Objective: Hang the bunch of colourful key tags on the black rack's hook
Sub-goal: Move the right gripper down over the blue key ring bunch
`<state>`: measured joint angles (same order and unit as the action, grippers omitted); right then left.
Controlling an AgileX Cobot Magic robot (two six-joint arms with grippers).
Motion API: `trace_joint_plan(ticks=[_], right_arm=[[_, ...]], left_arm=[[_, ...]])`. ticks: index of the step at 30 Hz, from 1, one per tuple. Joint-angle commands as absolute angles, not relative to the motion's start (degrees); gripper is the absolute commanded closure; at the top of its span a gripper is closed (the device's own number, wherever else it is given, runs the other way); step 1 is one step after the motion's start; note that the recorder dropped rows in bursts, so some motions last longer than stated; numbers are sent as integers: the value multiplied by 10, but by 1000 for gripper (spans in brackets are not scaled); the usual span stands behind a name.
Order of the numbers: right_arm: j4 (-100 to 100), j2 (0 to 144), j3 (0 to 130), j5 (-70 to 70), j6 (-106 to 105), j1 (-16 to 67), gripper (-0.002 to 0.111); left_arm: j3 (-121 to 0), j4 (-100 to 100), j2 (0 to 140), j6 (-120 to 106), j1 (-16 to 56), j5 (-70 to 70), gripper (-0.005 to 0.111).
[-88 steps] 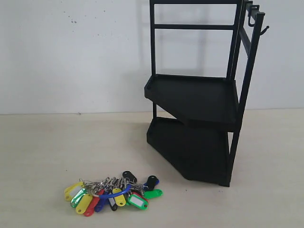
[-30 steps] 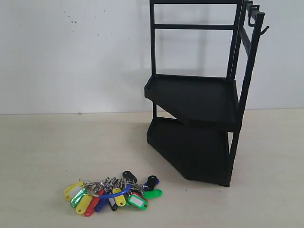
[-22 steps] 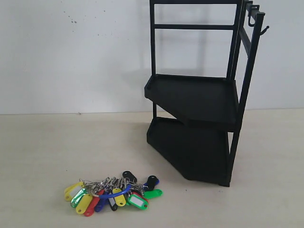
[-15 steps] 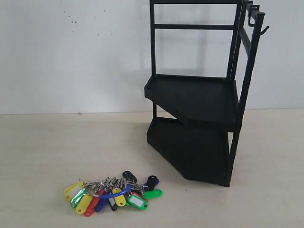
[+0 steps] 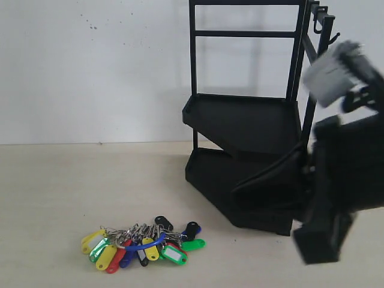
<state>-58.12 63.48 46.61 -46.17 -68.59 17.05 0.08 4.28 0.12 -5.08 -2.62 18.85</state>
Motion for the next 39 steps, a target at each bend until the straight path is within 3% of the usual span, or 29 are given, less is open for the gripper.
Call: trace_joint_plan(ticks=[1, 5, 10, 17, 19, 25, 39], right_arm=[[-445, 714, 502, -349, -654, 309, 109], [-210, 804, 553, -301, -476, 400, 109], [72, 913, 638, -328, -282, 428, 109], [136, 1021, 751, -367, -308, 428, 107], [140, 1050, 777, -367, -309, 428, 99], [149, 1114, 811, -362, -322, 428, 54], [175, 1172, 813, -281, -339, 458, 52]], left_arm=[[0, 47, 0, -45, -28, 180, 102], [0, 47, 0, -45, -28, 180, 102], [0, 47, 0, -45, -28, 180, 102], [0, 47, 0, -45, -28, 180, 102], [0, 47, 0, -45, -28, 180, 102], [0, 47, 0, -45, -28, 180, 102], [0, 47, 0, -45, -28, 180, 102]])
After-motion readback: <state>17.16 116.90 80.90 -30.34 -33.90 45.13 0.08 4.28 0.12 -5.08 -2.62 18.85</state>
